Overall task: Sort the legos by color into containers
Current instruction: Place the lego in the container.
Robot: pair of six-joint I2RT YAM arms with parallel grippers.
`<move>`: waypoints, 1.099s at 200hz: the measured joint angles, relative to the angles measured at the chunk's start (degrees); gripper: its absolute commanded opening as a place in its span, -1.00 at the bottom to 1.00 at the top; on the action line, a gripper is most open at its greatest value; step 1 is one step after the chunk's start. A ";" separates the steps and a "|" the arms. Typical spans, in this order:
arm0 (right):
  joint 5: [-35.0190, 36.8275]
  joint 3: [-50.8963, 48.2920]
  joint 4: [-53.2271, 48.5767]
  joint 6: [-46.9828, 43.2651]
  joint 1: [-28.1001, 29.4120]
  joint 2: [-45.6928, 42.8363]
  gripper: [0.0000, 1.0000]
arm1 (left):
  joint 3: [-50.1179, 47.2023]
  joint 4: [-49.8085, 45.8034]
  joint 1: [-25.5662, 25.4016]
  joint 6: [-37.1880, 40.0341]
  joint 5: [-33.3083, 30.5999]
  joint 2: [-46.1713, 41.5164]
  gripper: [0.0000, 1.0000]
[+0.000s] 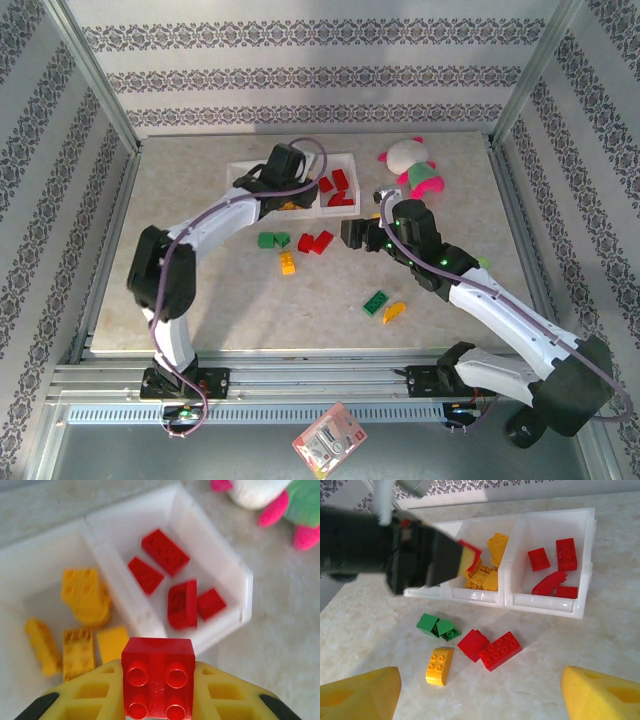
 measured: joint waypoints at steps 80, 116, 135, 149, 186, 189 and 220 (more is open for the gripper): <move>0.04 -2.01 -1.33 0.15 -1.84 -1.29 0.67 | 26.56 -5.81 0.00 2.62 0.15 20.55 0.17; 1.09 -2.73 -2.73 -0.09 -1.84 -1.29 0.68 | 23.61 -5.90 0.00 3.56 1.33 18.78 0.99; 1.29 -3.17 -4.35 -0.55 -1.84 -1.29 0.69 | 18.95 -5.73 0.00 3.65 1.81 15.43 0.99; 1.27 -3.32 -6.08 -1.64 -1.84 -1.31 0.71 | 14.08 -4.90 0.00 3.65 2.27 11.30 0.99; 0.39 -3.28 -13.16 -7.85 -1.84 -1.75 0.77 | -2.45 0.02 -0.02 3.63 3.61 -4.46 0.99; 0.26 -3.21 -13.97 -8.28 -1.84 -1.68 0.78 | -4.02 0.59 -0.04 3.65 3.58 -5.88 0.99; -0.37 -0.92 -22.12 -14.03 -0.35 0.68 0.96 | -19.67 4.66 -1.25 4.20 4.17 -20.17 0.99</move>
